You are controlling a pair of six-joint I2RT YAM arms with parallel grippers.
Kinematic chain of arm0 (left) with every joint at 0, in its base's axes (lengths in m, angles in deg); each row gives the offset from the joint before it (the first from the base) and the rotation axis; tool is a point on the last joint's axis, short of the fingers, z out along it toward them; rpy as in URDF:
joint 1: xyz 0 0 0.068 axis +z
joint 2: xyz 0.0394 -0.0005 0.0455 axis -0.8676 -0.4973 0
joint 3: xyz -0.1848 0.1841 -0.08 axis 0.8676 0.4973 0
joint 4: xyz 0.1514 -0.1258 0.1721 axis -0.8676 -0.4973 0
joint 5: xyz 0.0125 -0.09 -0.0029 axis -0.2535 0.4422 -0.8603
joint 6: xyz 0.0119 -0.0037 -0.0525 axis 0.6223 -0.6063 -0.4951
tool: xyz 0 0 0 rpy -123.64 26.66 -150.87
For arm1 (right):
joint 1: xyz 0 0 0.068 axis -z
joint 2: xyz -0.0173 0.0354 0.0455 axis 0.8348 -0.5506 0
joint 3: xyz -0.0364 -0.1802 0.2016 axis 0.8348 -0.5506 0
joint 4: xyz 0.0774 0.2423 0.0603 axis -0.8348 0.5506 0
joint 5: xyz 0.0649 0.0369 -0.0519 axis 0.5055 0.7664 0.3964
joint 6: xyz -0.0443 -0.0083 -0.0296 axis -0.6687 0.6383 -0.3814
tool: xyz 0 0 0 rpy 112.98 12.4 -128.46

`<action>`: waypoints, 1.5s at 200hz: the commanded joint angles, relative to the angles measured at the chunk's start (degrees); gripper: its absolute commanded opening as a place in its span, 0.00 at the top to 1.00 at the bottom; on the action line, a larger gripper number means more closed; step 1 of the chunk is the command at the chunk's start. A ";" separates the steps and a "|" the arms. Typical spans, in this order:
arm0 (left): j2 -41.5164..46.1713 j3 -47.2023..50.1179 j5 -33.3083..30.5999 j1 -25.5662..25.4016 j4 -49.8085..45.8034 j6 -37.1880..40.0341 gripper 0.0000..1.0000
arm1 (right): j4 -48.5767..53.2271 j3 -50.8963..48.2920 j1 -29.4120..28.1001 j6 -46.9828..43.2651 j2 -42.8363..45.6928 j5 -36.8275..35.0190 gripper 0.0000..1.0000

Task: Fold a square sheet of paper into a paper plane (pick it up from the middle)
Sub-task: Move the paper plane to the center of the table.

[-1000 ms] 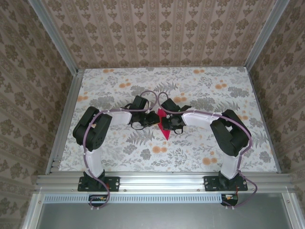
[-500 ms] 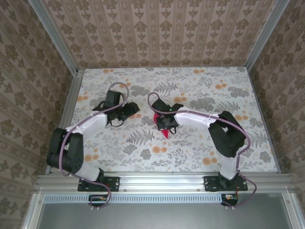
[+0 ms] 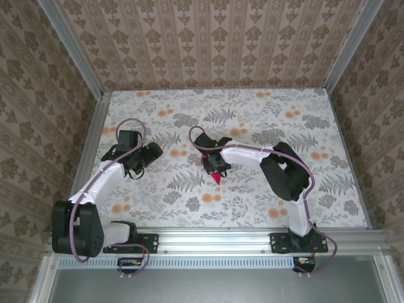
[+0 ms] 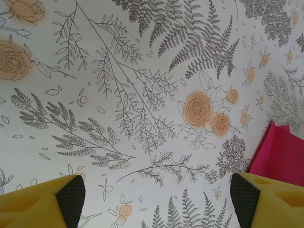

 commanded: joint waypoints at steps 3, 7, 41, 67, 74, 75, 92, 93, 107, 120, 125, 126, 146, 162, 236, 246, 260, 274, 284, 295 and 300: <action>0.83 0.18 -1.06 0.53 -2.20 1.49 0.16 | 2.20 1.88 -0.28 1.19 -1.14 -0.60 0.83; 0.82 0.20 -1.03 0.53 -2.22 1.49 0.16 | 2.18 1.98 -0.28 1.20 -1.17 -0.58 0.84; 1.06 -0.44 -0.99 0.62 -2.91 2.27 0.15 | 2.78 3.44 -0.12 1.53 -1.27 -2.79 0.92; 1.51 -0.79 -1.42 0.62 -3.83 3.08 0.14 | 2.64 6.70 1.24 1.10 -2.90 -3.43 0.92; 1.68 -0.90 -1.66 0.62 -4.17 3.21 0.13 | 2.66 8.08 1.77 1.06 -3.77 -3.17 0.92; 1.69 -0.91 -1.69 0.62 -4.23 3.23 0.13 | 2.67 8.33 1.88 1.04 -3.89 -3.17 0.92; 2.08 -1.01 -2.03 0.59 -4.70 3.66 0.10 | 2.98 11.64 3.23 0.78 -5.88 -3.38 0.92; 2.11 -1.01 -2.05 0.60 -4.71 3.67 0.10 | 3.01 11.92 3.28 0.77 -6.05 -3.36 0.92; 2.48 -0.90 -2.37 0.62 -5.01 4.15 0.07 | 3.41 14.63 4.37 0.51 -7.86 -3.51 0.92; 2.66 -1.01 -2.50 0.66 -5.33 4.56 0.06 | 3.84 16.92 5.30 0.50 -9.46 -3.34 0.92; 2.67 -1.04 -2.51 0.67 -5.42 4.72 0.05 | 3.68 17.44 5.50 0.42 -9.83 -3.38 0.91; 2.71 -1.02 -2.46 0.60 -5.43 4.77 0.05 | 3.66 17.50 5.59 0.37 -9.86 -3.36 0.91; 2.70 -0.96 -2.33 0.70 -5.67 5.18 0.05 | 4.35 19.70 6.51 0.09 -11.53 -3.18 0.90; 2.67 -1.05 -2.14 0.75 -5.61 5.33 0.05 | 4.94 20.90 6.83 -0.18 -12.65 -3.08 0.88; 1.44 -4.40 -1.06 0.70 -7.51 8.85 0.04 | 6.07 21.79 6.83 0.39 -14.17 -2.99 0.76; 1.35 -4.99 -1.12 0.71 -7.78 9.16 0.04 | 6.68 22.41 6.83 0.10 -13.65 -3.14 0.74; 1.35 -5.81 -1.38 0.70 -8.06 9.62 0.04 | 7.85 23.40 6.83 -0.25 -12.40 -3.43 0.70; 1.35 -7.04 -1.91 0.70 -8.53 10.41 0.04 | 8.96 24.05 6.83 -0.60 -9.80 -3.98 0.65; 1.37 -8.05 -2.50 0.77 -9.03 11.16 0.03 | 9.51 23.98 6.91 -0.81 -7.50 -4.49 0.61; 1.43 -9.13 -3.37 0.70 -9.63 11.89 0.03 | 9.94 23.55 6.83 -0.92 -4.09 -5.28 0.54; 1.51 -9.59 -3.69 0.71 -9.81 12.32 0.03 | 9.92 22.99 6.83 -1.08 -2.40 -5.83 0.51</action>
